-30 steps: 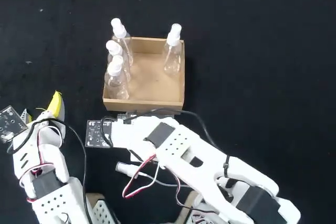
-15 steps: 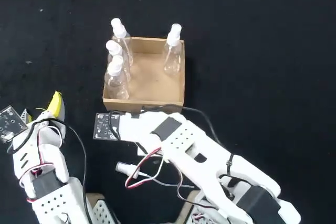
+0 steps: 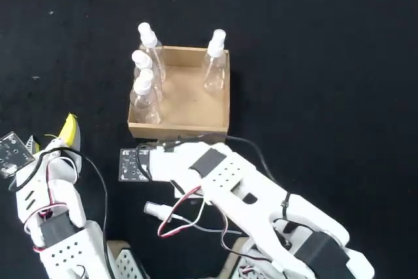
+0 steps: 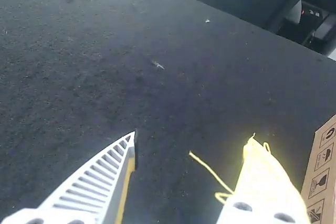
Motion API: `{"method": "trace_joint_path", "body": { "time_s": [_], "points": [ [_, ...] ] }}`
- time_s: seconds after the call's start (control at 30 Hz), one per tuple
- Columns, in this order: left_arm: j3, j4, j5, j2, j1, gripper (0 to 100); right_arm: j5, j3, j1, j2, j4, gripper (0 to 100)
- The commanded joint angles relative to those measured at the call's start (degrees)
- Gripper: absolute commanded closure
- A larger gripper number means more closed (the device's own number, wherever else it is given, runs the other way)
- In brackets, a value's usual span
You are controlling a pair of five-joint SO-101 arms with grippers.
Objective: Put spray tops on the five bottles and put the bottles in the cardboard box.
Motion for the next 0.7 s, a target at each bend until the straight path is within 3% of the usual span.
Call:
{"method": "trace_joint_path", "body": {
  "time_s": [0.0, 0.17, 0.4, 0.6, 0.67],
  "points": [
    [1.27, -1.05, 0.44, -0.35, -0.48, 79, -0.18, 1.19, 1.67, 0.22, -2.9, 68.0],
    [1.27, -1.05, 0.44, -0.35, -0.4, 79, -0.18, 1.8, 1.49, 0.22, -2.37, 68.0],
    [1.27, -1.05, 0.44, -0.35, -0.4, 79, -0.18, -0.84, 1.49, -3.12, 9.14, 68.0],
    [1.27, -1.05, 0.44, -0.35, -0.4, 79, -0.26, -0.84, 1.58, -4.62, 11.08, 68.0],
    [1.27, -1.05, 0.44, -0.35, -0.4, 79, -3.78, -1.71, 1.41, -4.62, 10.2, 68.0]
  ]
}}
